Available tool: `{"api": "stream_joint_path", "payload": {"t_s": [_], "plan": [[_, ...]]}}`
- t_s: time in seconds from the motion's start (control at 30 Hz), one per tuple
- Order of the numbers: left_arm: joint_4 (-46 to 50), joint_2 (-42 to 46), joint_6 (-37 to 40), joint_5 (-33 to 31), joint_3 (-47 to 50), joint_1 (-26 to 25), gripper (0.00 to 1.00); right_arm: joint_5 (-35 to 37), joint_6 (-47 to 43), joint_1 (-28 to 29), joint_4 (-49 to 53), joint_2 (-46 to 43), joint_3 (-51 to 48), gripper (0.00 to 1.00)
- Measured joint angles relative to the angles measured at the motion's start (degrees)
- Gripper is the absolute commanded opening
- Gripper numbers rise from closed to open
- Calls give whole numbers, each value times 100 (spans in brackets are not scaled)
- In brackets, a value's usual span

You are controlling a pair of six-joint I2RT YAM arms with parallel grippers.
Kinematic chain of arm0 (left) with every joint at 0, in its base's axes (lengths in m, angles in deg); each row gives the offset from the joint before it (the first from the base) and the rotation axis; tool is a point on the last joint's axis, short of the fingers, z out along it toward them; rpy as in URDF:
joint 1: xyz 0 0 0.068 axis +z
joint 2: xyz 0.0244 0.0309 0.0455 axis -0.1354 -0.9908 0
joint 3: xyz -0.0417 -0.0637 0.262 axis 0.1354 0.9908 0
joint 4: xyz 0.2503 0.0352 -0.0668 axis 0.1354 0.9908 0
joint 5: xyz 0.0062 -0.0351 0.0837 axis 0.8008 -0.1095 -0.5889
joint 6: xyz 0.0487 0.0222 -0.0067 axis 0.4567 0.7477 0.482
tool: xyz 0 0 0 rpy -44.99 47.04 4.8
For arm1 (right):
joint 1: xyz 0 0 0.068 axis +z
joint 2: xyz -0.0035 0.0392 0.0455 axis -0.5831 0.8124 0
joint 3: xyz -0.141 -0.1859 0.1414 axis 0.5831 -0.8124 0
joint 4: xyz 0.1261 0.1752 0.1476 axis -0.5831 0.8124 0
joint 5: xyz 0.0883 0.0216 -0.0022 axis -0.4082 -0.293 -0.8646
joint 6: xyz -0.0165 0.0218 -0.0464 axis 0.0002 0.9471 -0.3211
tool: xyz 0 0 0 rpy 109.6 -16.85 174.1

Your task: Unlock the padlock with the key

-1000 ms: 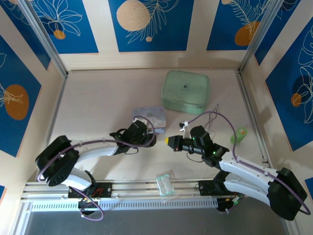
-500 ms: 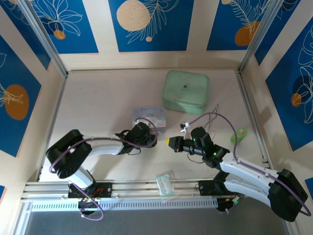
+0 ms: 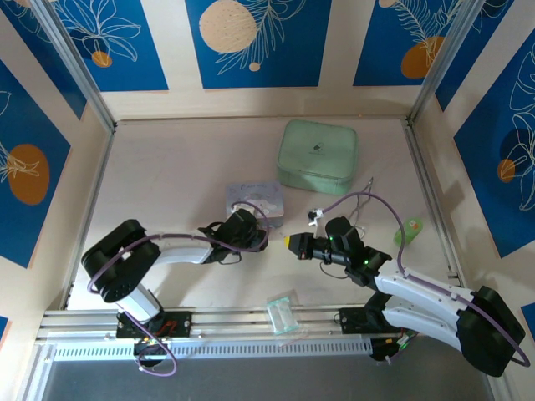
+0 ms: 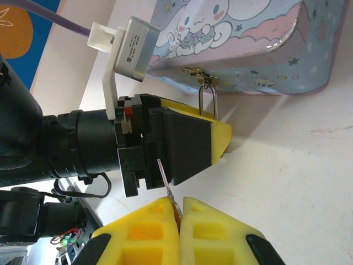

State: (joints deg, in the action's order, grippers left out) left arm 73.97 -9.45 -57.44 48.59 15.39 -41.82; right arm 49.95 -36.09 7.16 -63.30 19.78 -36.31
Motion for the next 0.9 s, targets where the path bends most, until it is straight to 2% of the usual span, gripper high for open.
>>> {"api": "stream_joint_path", "payload": {"t_s": [0.63, 0.9], "plan": [[-267, -79, -273, 20, 59, -7, 23, 15, 85, 2, -306, 555, -24, 0], [-551, -111, -481, 85, 149, -17, 17, 17, 149, 61, -518, 831, -24, 0]]}}
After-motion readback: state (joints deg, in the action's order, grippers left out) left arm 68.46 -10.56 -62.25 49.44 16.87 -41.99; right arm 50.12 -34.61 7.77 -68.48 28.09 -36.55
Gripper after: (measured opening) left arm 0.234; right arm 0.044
